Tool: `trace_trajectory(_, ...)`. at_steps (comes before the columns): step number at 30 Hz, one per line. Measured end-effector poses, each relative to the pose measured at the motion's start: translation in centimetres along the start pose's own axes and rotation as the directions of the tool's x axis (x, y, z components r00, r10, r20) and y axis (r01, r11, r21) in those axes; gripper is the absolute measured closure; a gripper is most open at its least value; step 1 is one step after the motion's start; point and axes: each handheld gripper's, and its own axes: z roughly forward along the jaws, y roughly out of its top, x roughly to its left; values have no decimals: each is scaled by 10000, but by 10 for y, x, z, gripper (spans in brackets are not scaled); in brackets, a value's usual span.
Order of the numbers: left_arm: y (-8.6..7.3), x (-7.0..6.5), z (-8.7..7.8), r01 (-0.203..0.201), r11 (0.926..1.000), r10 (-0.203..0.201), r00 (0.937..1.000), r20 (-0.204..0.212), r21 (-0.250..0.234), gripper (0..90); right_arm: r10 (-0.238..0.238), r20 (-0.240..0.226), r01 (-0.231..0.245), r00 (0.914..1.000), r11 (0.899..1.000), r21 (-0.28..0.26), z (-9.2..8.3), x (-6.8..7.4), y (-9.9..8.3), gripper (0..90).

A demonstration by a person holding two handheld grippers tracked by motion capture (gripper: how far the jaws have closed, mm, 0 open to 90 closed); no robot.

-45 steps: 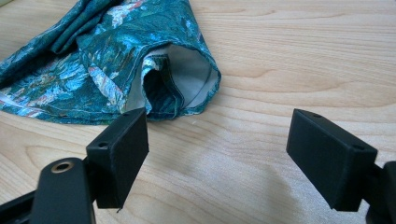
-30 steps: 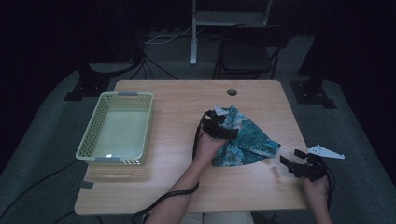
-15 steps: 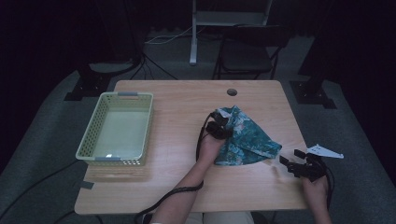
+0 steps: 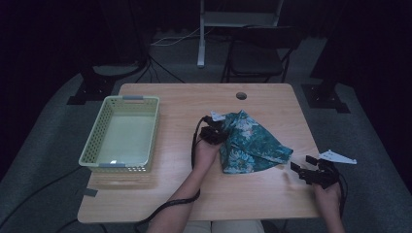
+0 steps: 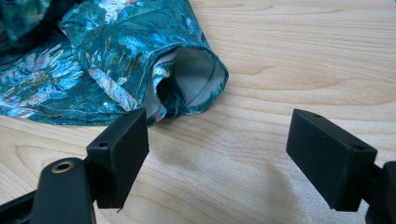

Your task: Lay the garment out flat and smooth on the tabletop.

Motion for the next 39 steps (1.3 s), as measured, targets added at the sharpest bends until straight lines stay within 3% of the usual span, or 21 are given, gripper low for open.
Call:
trace_trajectory(7,-16,26,-12,573,9983,-570,9982,-178,145,739,123,-65,-122,9999,9995,278,3,-1,1,201)
trace_trajectory(18,-34,46,-19,893,9950,-881,9957,-286,444,708,3,-295,5,9996,9997,264,2,0,1,200)
trace_trajectory(26,-41,59,-29,963,9932,-935,9946,-446,656,708,-10,-23,11,10000,9997,234,1,2,0,196)
trace_trajectory(30,-47,69,-39,1390,9894,-1365,9889,-592,414,620,20,-139,-19,9999,10000,97,0,1,0,183)
trace_trajectory(32,-47,69,-49,1630,9866,-1625,9856,-477,61,554,99,-203,-99,9997,9999,-14,-1,0,-1,183)
trace_trajectory(36,-39,60,-64,1291,9911,-1297,9914,-171,-315,458,158,-347,-156,9993,9998,86,0,1,3,183)
trace_trajectory(39,-29,50,-71,1132,9925,-1123,9935,203,-464,402,635,-810,-665,9947,9972,-352,-3,3,14,184)
